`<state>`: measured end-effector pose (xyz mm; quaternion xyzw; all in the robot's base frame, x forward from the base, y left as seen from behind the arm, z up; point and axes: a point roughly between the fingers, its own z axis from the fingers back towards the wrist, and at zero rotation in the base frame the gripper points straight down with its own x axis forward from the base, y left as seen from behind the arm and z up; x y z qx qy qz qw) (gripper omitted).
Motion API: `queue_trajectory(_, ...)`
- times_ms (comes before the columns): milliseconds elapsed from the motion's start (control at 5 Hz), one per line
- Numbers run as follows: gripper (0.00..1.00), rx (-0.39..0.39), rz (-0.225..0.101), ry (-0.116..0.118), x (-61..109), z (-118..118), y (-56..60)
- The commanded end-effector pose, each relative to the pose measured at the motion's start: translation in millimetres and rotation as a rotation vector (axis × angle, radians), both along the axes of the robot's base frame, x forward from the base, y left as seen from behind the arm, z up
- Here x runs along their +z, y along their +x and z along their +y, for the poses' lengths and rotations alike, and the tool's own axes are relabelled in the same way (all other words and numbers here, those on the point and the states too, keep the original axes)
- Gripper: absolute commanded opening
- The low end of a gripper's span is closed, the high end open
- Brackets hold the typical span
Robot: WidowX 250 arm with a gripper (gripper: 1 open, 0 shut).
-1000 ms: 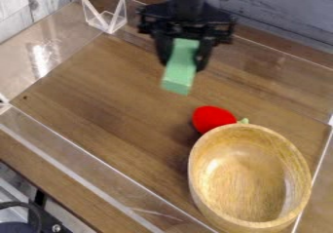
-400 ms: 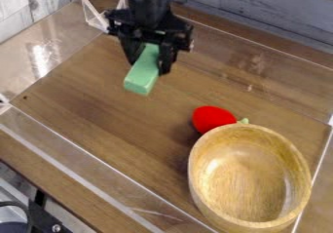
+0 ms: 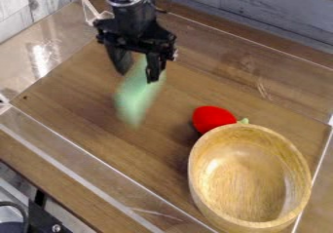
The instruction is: Remove the green block from the brown bowl and put it on the table
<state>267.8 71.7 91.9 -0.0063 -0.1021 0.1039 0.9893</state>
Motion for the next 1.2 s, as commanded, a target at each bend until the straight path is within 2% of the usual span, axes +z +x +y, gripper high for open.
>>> queue_trajectory(0, 1.00, -0.053, -0.019, -0.001, 5.8, -8.7, -1.2)
queue_trajectory(400, 1.00, -0.164, -0.032, 0.016, 13.9, -38.1, -7.3)
queue_trajectory(600, 1.00, -0.132, -0.040, 0.021, 18.7, -41.8, 3.6)
queue_trajectory(800, 1.00, -0.100, -0.051, 0.015, 25.5, -43.3, 13.2)
queue_trajectory(1000, 1.00, -0.125, -0.058, 0.017, 31.9, -38.2, 16.7)
